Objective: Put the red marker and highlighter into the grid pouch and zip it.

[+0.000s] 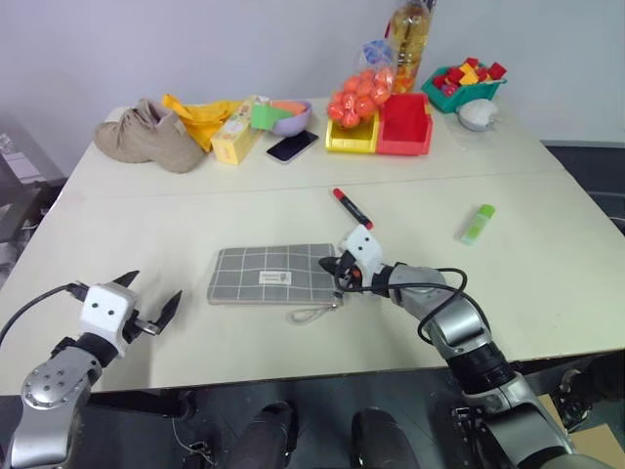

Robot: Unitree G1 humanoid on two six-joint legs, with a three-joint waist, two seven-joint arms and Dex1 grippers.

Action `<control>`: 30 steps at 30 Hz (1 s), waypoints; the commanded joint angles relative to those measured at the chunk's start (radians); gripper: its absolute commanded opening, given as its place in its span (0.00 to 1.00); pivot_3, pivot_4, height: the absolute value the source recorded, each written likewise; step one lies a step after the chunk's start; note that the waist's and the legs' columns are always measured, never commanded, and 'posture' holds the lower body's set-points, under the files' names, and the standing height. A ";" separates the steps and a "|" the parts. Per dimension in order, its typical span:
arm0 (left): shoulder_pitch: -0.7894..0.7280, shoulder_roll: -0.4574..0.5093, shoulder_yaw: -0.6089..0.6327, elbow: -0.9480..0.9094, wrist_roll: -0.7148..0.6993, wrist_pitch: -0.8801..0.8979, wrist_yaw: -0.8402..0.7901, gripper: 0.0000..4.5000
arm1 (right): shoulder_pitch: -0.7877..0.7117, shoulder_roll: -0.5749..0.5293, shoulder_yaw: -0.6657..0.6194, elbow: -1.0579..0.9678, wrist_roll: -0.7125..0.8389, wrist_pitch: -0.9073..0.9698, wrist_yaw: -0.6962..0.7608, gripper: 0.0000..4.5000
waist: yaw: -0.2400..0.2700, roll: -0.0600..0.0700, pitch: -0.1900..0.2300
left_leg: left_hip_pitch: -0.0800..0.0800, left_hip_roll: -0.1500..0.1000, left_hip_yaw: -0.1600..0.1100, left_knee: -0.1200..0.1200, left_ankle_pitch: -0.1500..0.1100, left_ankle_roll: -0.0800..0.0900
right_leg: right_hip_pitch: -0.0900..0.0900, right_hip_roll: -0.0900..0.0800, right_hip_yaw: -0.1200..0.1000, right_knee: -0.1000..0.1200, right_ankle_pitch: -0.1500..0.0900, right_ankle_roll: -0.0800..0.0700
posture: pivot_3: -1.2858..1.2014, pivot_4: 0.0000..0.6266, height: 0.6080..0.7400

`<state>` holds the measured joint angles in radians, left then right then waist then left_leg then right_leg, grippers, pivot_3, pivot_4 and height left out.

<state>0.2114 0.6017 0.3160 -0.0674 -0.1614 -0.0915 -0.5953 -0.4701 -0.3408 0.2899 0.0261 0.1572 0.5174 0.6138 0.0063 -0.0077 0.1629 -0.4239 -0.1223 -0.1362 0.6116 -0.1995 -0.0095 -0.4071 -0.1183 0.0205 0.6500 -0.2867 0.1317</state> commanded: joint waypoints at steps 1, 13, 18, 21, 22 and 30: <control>-0.062 0.057 -0.033 0.089 0.060 -0.154 -0.049 1.00 | -0.016 0.024 0.008 0.020 -0.018 -0.007 0.002 0.01 | 0.002 0.000 0.000 | 0.000 0.000 0.000 0.000 0.000 0.000 | 0.000 0.000 0.000 0.000 0.000 0.000 | 0.52 0.24 1.00; -0.475 0.121 -0.325 0.581 0.274 -0.773 -0.126 1.00 | -0.029 0.064 -0.006 0.061 -0.052 -0.022 -0.010 0.01 | -0.006 0.000 -0.001 | 0.001 -0.001 0.000 0.000 0.000 -0.001 | 0.000 0.000 -0.001 0.001 0.001 0.000 | 0.52 0.24 1.00; -0.571 0.144 -0.397 0.741 0.258 -0.890 -0.205 1.00 | -0.023 0.071 -0.003 0.054 -0.065 -0.023 -0.022 0.01 | -0.019 0.000 -0.001 | 0.001 -0.001 0.000 -0.001 0.001 -0.001 | 0.000 0.000 -0.001 0.002 0.001 0.001 | 0.52 0.24 1.00; -0.604 0.167 -0.388 0.794 0.220 -0.891 -0.231 1.00 | -0.015 0.076 -0.005 0.044 -0.070 -0.019 -0.025 0.01 | -0.022 0.000 -0.001 | 0.001 -0.001 -0.001 -0.001 0.001 -0.001 | 0.000 0.000 -0.001 0.003 0.001 0.001 | 0.52 0.24 1.00; -0.608 0.173 -0.379 0.803 0.204 -0.882 -0.237 1.00 | -0.013 0.078 -0.004 0.042 -0.072 -0.019 -0.026 0.01 | -0.023 0.000 -0.001 | 0.001 -0.001 -0.001 -0.001 0.001 0.000 | 0.000 0.000 -0.001 0.003 0.000 0.001 | 0.52 0.24 1.00; -0.506 0.261 -0.331 0.786 0.099 -0.881 -0.290 1.00 | -0.020 0.087 -0.007 0.063 -0.077 -0.034 -0.029 0.01 | -0.027 0.000 -0.001 | 0.002 0.000 -0.001 -0.001 0.001 0.000 | -0.001 0.001 0.000 0.004 0.000 0.001 | 0.52 0.24 1.00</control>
<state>-0.3107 0.8448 -0.0264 0.7364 -0.0412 -0.9566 -0.8748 -0.4895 -0.2560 0.2883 0.0860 0.0910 0.4914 0.5914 -0.0202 -0.0080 0.1622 -0.4216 -0.1227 -0.1368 0.6107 -0.1988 -0.0099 -0.4073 -0.1177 0.0202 0.6540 -0.2863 0.1325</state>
